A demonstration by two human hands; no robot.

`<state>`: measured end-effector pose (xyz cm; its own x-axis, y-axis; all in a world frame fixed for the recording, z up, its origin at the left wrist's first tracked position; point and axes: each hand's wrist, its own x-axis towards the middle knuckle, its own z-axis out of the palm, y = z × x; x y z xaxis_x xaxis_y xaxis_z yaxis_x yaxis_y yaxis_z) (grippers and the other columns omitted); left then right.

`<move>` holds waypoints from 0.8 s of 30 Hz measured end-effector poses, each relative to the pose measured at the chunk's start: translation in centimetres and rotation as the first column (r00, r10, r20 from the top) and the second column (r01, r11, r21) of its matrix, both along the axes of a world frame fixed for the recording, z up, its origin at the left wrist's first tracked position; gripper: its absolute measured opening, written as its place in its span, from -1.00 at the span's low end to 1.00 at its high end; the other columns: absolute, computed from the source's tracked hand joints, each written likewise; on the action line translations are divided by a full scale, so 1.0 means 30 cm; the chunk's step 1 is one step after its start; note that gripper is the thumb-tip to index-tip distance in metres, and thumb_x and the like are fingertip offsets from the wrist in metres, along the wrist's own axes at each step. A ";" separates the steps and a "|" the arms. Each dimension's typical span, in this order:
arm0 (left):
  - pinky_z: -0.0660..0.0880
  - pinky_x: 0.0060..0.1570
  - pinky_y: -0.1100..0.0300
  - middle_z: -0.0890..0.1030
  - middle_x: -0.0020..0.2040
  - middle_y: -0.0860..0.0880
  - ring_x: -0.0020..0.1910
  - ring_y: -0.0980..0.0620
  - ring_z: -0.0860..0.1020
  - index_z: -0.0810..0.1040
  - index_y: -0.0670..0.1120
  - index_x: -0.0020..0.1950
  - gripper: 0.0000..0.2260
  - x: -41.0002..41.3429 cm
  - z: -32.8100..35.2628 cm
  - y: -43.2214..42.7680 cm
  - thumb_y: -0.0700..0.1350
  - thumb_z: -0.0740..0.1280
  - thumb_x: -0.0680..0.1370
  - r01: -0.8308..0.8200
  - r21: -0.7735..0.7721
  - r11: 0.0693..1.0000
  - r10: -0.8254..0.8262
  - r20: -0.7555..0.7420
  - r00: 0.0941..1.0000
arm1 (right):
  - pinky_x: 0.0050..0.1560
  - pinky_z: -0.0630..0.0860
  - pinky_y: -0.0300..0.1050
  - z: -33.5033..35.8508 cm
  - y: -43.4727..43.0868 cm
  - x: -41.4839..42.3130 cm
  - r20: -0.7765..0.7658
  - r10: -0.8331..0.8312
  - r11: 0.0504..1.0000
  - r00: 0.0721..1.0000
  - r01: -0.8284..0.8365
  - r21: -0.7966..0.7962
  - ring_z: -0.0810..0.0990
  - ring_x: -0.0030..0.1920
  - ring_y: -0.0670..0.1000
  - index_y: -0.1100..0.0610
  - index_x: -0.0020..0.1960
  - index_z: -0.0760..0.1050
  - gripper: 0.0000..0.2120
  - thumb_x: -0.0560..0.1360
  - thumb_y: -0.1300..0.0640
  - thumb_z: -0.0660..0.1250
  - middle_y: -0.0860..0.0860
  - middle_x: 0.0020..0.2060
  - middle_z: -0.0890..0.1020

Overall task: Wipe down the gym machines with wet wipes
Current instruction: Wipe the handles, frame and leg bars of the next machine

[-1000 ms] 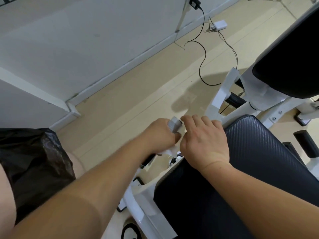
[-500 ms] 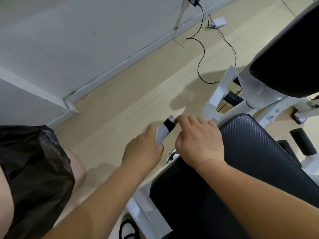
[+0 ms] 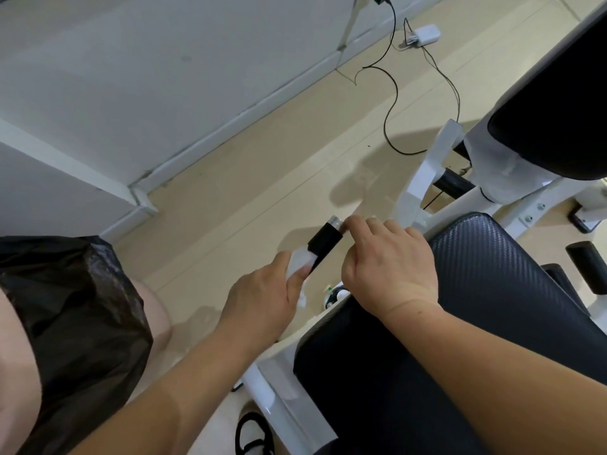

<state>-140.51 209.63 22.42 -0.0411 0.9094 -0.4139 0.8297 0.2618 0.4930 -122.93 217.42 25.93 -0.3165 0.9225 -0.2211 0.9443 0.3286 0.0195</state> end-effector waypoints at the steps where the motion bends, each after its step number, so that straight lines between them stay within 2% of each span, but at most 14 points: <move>1: 0.50 -0.19 0.01 0.63 -0.10 0.00 -0.16 -0.15 0.60 0.42 0.01 0.38 -0.50 -0.008 -0.006 -0.041 0.23 -0.08 0.64 0.034 0.062 0.997 -0.030 -0.076 0.997 | -0.10 0.37 0.02 0.001 0.001 0.000 0.002 -0.001 1.000 1.000 0.001 -0.011 0.54 -0.12 0.10 -0.01 0.24 0.48 -0.67 0.51 0.05 0.13 -0.06 -0.13 0.60; 2: 0.51 -0.14 0.02 0.65 0.01 0.00 -0.09 -0.13 0.62 0.36 0.03 0.50 -0.56 -0.020 -0.014 -0.075 0.13 0.01 0.67 0.028 0.043 0.999 -0.024 -0.091 0.996 | -0.09 0.38 0.02 0.004 0.001 -0.001 0.001 -0.003 1.000 1.000 0.003 -0.014 0.54 -0.11 0.09 -0.01 0.24 0.47 -0.67 0.52 0.04 0.13 -0.06 -0.13 0.60; 4: 0.53 -0.07 0.05 0.66 0.09 0.02 -0.03 -0.09 0.63 0.36 0.05 0.53 -0.61 -0.066 -0.017 -0.133 0.00 0.18 0.68 0.004 -0.026 1.000 -0.007 -0.085 0.996 | -0.11 0.36 0.03 0.005 -0.003 -0.004 0.000 -0.010 1.000 1.000 0.010 0.001 0.53 -0.14 0.10 0.01 0.22 0.49 -0.67 0.51 0.05 0.13 -0.05 -0.16 0.59; 6: 0.51 -0.25 0.13 0.65 -0.06 -0.03 -0.21 -0.11 0.64 0.54 -0.04 0.34 -0.66 -0.112 0.007 -0.148 -0.09 0.44 0.57 -0.032 -0.097 0.995 0.029 -0.031 0.999 | -0.14 0.35 0.03 -0.001 -0.005 -0.002 0.001 -0.006 1.000 1.000 0.006 0.021 0.52 -0.17 0.11 0.03 0.20 0.50 -0.67 0.51 0.06 0.12 -0.04 -0.19 0.59; 7: 0.46 -0.34 0.16 0.62 -0.15 -0.05 -0.31 -0.13 0.61 0.62 -0.10 0.19 -0.70 -0.142 0.002 -0.149 -0.13 0.53 0.48 -0.097 -0.076 0.992 0.094 -0.045 0.995 | -0.15 0.34 0.02 -0.004 -0.006 -0.001 -0.003 -0.002 0.999 1.000 0.002 0.032 0.51 -0.18 0.12 0.04 0.20 0.51 -0.66 0.50 0.06 0.11 -0.04 -0.20 0.58; 8: 0.45 -0.34 0.13 0.59 -0.20 -0.05 -0.32 -0.14 0.58 0.63 -0.10 0.04 -0.84 -0.164 0.010 -0.132 -0.12 0.51 0.50 -0.171 -0.029 0.985 0.170 -0.029 0.985 | -0.16 0.32 0.02 -0.006 -0.007 -0.001 -0.013 0.000 0.999 1.000 0.001 0.045 0.51 -0.20 0.12 0.05 0.19 0.52 -0.66 0.50 0.06 0.10 -0.03 -0.22 0.58; 9: 0.42 -0.27 0.09 0.55 -0.22 -0.01 -0.27 -0.12 0.56 0.57 -0.04 -0.09 -0.88 -0.168 0.029 -0.097 -0.04 0.37 0.62 -0.252 0.013 0.968 0.252 0.022 0.968 | -0.17 0.30 0.01 -0.008 -0.009 0.000 -0.021 0.001 0.998 1.000 0.000 0.056 0.51 -0.21 0.12 0.06 0.17 0.52 -0.66 0.49 0.06 0.11 -0.03 -0.23 0.58; 10: 0.38 -0.19 0.07 0.53 -0.21 0.02 -0.19 -0.09 0.54 0.48 0.00 -0.16 -0.72 -0.150 0.032 -0.059 0.05 0.18 0.69 -0.324 0.015 0.946 0.322 0.064 0.945 | -0.18 0.28 0.00 -0.010 -0.010 0.000 -0.025 0.001 0.998 1.000 0.001 0.064 0.50 -0.21 0.13 0.06 0.16 0.53 -0.67 0.48 0.06 0.12 -0.03 -0.23 0.58; 11: 0.37 -0.14 0.06 0.52 -0.21 0.03 -0.14 -0.08 0.52 0.42 0.00 -0.19 -0.63 -0.111 0.040 -0.026 0.12 0.05 0.71 -0.343 -0.070 0.937 0.349 0.105 0.931 | -0.18 0.27 0.00 -0.011 -0.011 -0.001 -0.026 0.000 0.998 1.000 0.002 0.069 0.50 -0.22 0.13 0.06 0.15 0.53 -0.67 0.48 0.07 0.13 -0.03 -0.24 0.58; 13: 0.41 -0.09 0.03 0.52 -0.23 -0.02 -0.12 -0.12 0.54 0.38 0.01 -0.23 -0.54 -0.001 0.061 0.026 0.19 -0.06 0.72 -0.295 -0.216 0.931 0.332 0.158 0.930 | -0.17 0.27 0.00 -0.009 -0.011 0.001 -0.027 -0.003 0.998 1.000 0.004 0.068 0.51 -0.21 0.12 0.06 0.15 0.54 -0.67 0.47 0.07 0.13 -0.03 -0.23 0.59; 14: 0.45 -0.04 0.01 0.54 -0.23 -0.03 -0.09 -0.13 0.55 0.38 0.02 -0.23 -0.53 0.036 0.062 0.042 0.20 -0.10 0.72 -0.283 -0.236 0.930 0.328 0.181 0.927 | -0.17 0.28 0.01 -0.010 -0.011 0.002 -0.028 -0.002 0.998 1.000 0.004 0.064 0.52 -0.20 0.12 0.05 0.17 0.54 -0.66 0.47 0.07 0.13 -0.03 -0.22 0.60; 18: 0.49 0.13 0.02 0.64 -0.03 -0.11 0.03 -0.13 0.58 0.56 -0.08 0.04 -0.45 0.071 0.081 0.155 0.22 -0.12 0.72 -0.296 -0.359 0.885 0.398 0.254 0.882 | -0.08 0.37 0.04 -0.019 -0.013 0.003 -0.052 -0.021 0.997 0.998 0.025 0.079 0.56 -0.11 0.13 0.09 0.28 0.50 -0.60 0.48 0.08 0.17 -0.01 -0.11 0.62; 21: 0.48 0.07 0.07 0.65 -0.05 -0.08 0.03 -0.09 0.62 0.58 -0.05 -0.03 -0.48 0.128 0.101 0.300 0.20 -0.07 0.73 -0.236 -0.380 0.894 0.374 0.345 0.861 | -0.08 0.40 0.06 -0.018 -0.012 0.002 -0.081 -0.039 0.992 0.996 0.048 0.114 0.57 -0.09 0.15 0.17 0.40 0.43 -0.49 0.46 0.10 0.25 0.03 -0.05 0.61; 24: 0.56 0.17 0.02 0.70 0.00 -0.08 0.05 -0.09 0.65 0.61 -0.02 -0.07 -0.49 0.176 0.088 0.378 0.21 -0.03 0.71 -0.198 -0.339 0.920 0.339 0.432 0.836 | -0.11 0.34 0.03 -0.012 -0.009 0.001 -0.083 -0.040 0.992 0.996 0.050 0.117 0.55 -0.09 0.12 0.14 0.42 0.41 -0.48 0.47 0.08 0.23 0.01 -0.05 0.60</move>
